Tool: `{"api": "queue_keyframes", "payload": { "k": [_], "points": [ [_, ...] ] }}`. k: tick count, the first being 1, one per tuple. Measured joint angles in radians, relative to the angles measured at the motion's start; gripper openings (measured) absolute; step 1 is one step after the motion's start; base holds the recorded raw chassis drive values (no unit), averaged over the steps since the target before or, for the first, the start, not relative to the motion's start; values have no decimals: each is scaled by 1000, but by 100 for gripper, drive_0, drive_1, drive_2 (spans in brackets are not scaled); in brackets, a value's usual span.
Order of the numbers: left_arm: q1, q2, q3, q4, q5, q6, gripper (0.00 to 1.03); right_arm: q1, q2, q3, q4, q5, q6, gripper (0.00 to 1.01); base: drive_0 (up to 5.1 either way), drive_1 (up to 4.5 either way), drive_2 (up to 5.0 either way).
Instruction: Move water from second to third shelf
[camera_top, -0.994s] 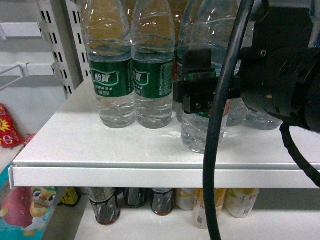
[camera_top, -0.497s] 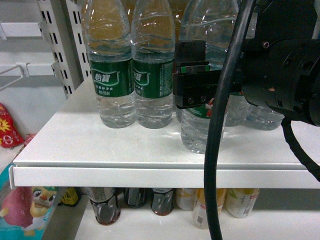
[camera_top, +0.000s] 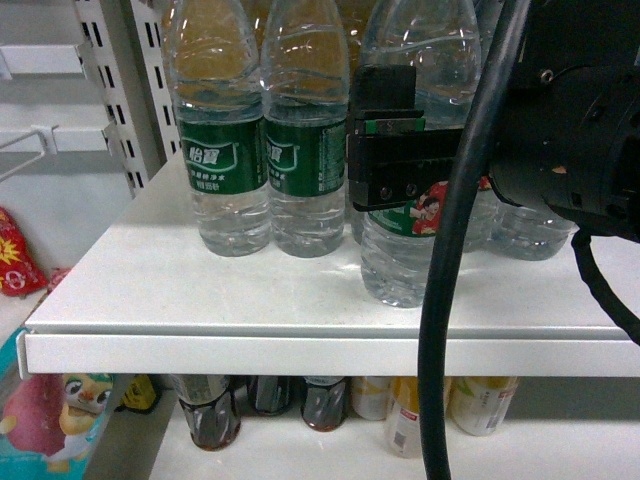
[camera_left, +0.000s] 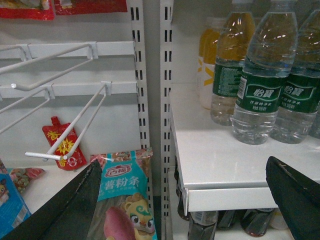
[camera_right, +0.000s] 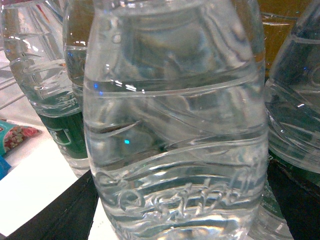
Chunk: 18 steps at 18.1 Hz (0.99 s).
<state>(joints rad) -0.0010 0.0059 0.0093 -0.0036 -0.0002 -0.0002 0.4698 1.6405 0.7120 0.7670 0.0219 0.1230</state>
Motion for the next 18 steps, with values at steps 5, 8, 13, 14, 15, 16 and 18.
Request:
{"api": "queue_keyframes", "payload": {
  "k": [5, 8, 13, 14, 15, 16, 18],
  "points": [
    [0, 0, 0, 0, 0, 0, 98, -18, -57, -52, -13, -42, 0, 98, 0, 0, 0],
    [0, 0, 0, 0, 0, 0, 98, -28, -114, -87, -26, -67, -1, 98, 0, 0, 0],
    [0, 0, 0, 0, 0, 0, 98, -52, -264, -176, -77, -90, -12, 98, 0, 0, 0],
    [0, 0, 0, 0, 0, 0, 98, -60, -309, -203, -93, -94, -13, 98, 0, 0, 0],
    [0, 0, 0, 0, 0, 0, 98, -64, -349, -223, -111, -98, -15, 98, 0, 0, 0],
    [0, 0, 0, 0, 0, 0, 98, -66, -362, -230, -117, -99, -15, 98, 0, 0, 0],
    [0, 0, 0, 0, 0, 0, 98, -73, -436, -262, -147, -99, -14, 98, 0, 0, 0]
  ]
}}
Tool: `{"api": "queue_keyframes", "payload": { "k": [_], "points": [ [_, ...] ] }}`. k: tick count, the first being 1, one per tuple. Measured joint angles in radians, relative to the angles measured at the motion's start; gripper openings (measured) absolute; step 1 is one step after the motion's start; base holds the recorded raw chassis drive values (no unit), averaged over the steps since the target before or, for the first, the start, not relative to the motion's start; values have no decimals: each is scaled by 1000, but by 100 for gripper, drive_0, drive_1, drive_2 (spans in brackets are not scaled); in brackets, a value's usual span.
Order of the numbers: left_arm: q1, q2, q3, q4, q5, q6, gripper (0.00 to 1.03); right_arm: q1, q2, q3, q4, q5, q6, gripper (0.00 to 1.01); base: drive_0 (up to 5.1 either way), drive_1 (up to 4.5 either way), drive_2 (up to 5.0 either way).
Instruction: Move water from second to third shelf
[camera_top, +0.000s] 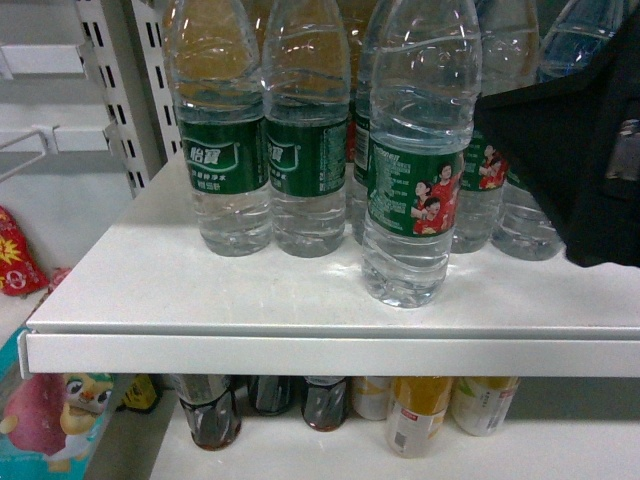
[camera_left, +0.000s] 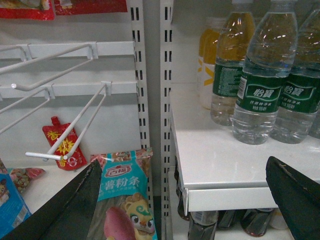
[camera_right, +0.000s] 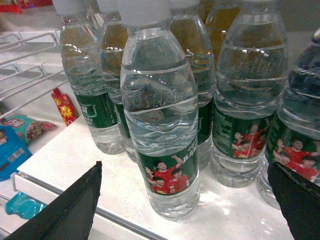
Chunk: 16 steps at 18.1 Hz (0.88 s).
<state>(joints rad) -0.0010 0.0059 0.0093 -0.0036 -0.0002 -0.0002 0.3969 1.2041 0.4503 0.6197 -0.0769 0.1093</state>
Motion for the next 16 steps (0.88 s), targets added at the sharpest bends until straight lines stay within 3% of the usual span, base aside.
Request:
{"api": "queue_keyframes", "payload": {
  "k": [3, 5, 8, 10, 14, 15, 16],
  "points": [
    [0, 0, 0, 0, 0, 0, 98, -14, -127, -49, -60, 14, 2, 98, 0, 0, 0],
    [0, 0, 0, 0, 0, 0, 98, 9, -153, -90, 36, 159, -23, 91, 0, 0, 0],
    [0, 0, 0, 0, 0, 0, 98, -7, -230, -151, 33, 313, -64, 78, 0, 0, 0],
    [0, 0, 0, 0, 0, 0, 98, -35, -275, -181, 10, 353, -77, 73, 0, 0, 0],
    [0, 0, 0, 0, -1, 0, 98, -120, -383, -242, -54, 357, -85, 60, 0, 0, 0],
    [0, 0, 0, 0, 0, 0, 98, -174, -459, -273, -107, 317, -89, 51, 0, 0, 0],
    [0, 0, 0, 0, 0, 0, 98, -237, -556, -301, -174, 243, -95, 40, 0, 0, 0]
  ]
}}
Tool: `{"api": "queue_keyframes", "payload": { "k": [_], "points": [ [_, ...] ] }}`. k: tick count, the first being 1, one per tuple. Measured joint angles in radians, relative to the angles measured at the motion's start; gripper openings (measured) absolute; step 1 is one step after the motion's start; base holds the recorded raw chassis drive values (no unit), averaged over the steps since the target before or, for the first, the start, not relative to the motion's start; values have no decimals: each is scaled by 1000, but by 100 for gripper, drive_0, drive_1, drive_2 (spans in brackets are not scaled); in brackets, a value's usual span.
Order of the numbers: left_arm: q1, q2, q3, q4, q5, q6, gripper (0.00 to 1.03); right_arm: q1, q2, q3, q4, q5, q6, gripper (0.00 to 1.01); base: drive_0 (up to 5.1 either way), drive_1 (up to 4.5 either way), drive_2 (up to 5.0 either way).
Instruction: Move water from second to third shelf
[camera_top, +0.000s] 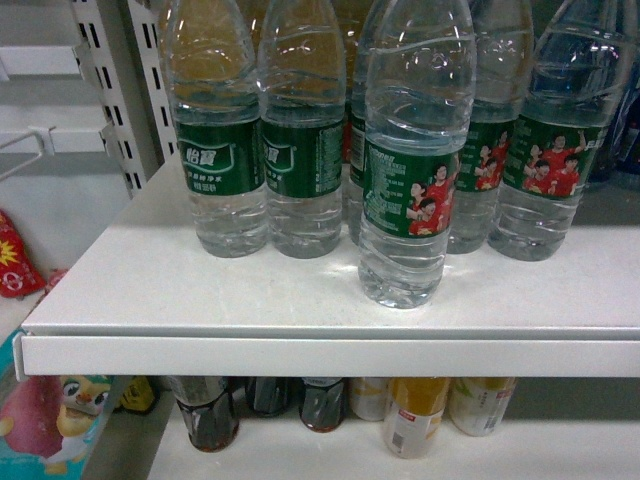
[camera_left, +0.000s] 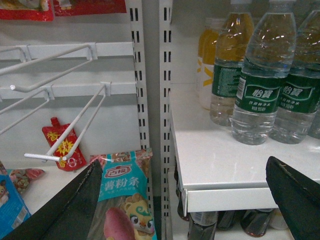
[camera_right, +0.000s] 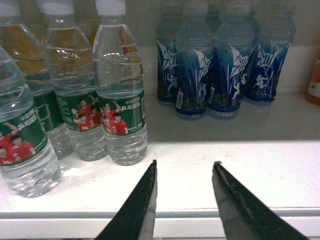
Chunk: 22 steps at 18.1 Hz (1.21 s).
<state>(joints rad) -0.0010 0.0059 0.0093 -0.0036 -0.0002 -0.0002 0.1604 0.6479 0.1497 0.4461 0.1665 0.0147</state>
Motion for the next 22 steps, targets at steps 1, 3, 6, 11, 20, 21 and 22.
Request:
{"api": "queue_keyframes", "payload": {
  "k": [1, 3, 6, 11, 20, 21, 22],
  "points": [
    [0, 0, 0, 0, 0, 0, 98, -107, -113, -24, -79, -116, -7, 27, 0, 0, 0],
    [0, 0, 0, 0, 0, 0, 98, -166, -299, -55, -200, -162, -9, 2, 0, 0, 0],
    [0, 0, 0, 0, 0, 0, 98, -161, -366, -86, -232, -167, -12, 2, 0, 0, 0],
    [0, 0, 0, 0, 0, 0, 98, -161, -473, -138, -280, -167, -13, 2, 0, 0, 0],
    [0, 0, 0, 0, 0, 0, 98, -161, -644, -138, -450, -167, -13, 2, 0, 0, 0],
    [0, 0, 0, 0, 0, 0, 98, -161, -644, -138, -450, -167, -13, 2, 0, 0, 0],
    [0, 0, 0, 0, 0, 0, 98, -161, -644, -138, -450, -167, -13, 2, 0, 0, 0]
  ]
}}
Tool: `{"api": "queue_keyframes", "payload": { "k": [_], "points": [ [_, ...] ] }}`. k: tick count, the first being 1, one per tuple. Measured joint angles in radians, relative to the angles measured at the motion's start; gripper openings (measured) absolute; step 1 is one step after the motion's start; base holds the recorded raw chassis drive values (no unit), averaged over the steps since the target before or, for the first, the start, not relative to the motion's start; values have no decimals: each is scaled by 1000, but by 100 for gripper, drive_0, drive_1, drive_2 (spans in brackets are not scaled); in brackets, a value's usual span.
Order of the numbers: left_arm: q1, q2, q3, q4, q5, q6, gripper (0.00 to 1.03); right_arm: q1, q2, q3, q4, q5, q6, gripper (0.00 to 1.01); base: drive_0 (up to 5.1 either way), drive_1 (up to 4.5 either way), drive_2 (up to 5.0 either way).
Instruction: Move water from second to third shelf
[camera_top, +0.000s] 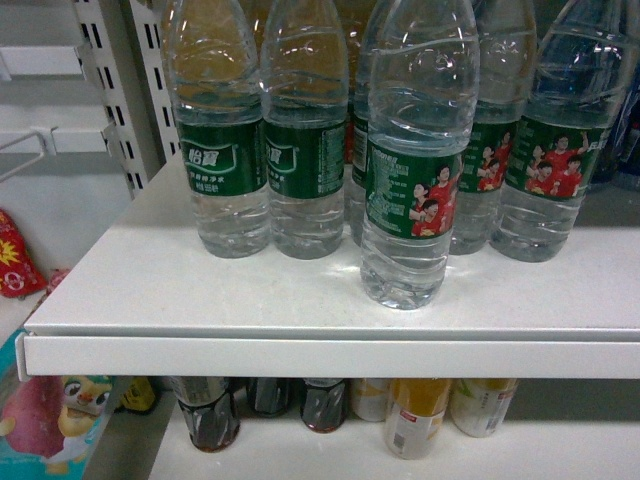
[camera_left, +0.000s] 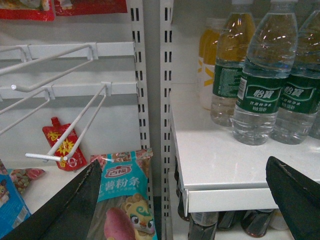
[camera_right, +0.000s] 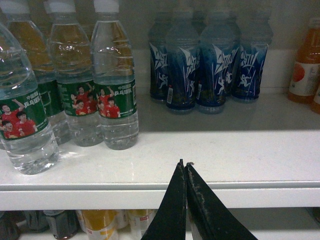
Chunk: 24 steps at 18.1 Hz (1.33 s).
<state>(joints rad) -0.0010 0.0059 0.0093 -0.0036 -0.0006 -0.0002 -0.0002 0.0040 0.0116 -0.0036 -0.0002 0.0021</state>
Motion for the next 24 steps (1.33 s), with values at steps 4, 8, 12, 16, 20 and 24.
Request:
{"api": "queue_keyframes", "payload": {
  "k": [4, 8, 12, 16, 20, 24],
  "points": [
    [0, 0, 0, 0, 0, 0, 98, 0, 0, 0, 0, 0, 0, 25, 0, 0, 0],
    [0, 0, 0, 0, 0, 0, 98, 0, 0, 0, 0, 0, 0, 71, 0, 0, 0],
    [0, 0, 0, 0, 0, 0, 98, 0, 0, 0, 0, 0, 0, 100, 0, 0, 0],
    [0, 0, 0, 0, 0, 0, 98, 0, 0, 0, 0, 0, 0, 98, 0, 0, 0],
    [0, 0, 0, 0, 0, 0, 98, 0, 0, 0, 0, 0, 0, 98, 0, 0, 0],
    [0, 0, 0, 0, 0, 0, 98, 0, 0, 0, 0, 0, 0, 98, 0, 0, 0]
  ]
}}
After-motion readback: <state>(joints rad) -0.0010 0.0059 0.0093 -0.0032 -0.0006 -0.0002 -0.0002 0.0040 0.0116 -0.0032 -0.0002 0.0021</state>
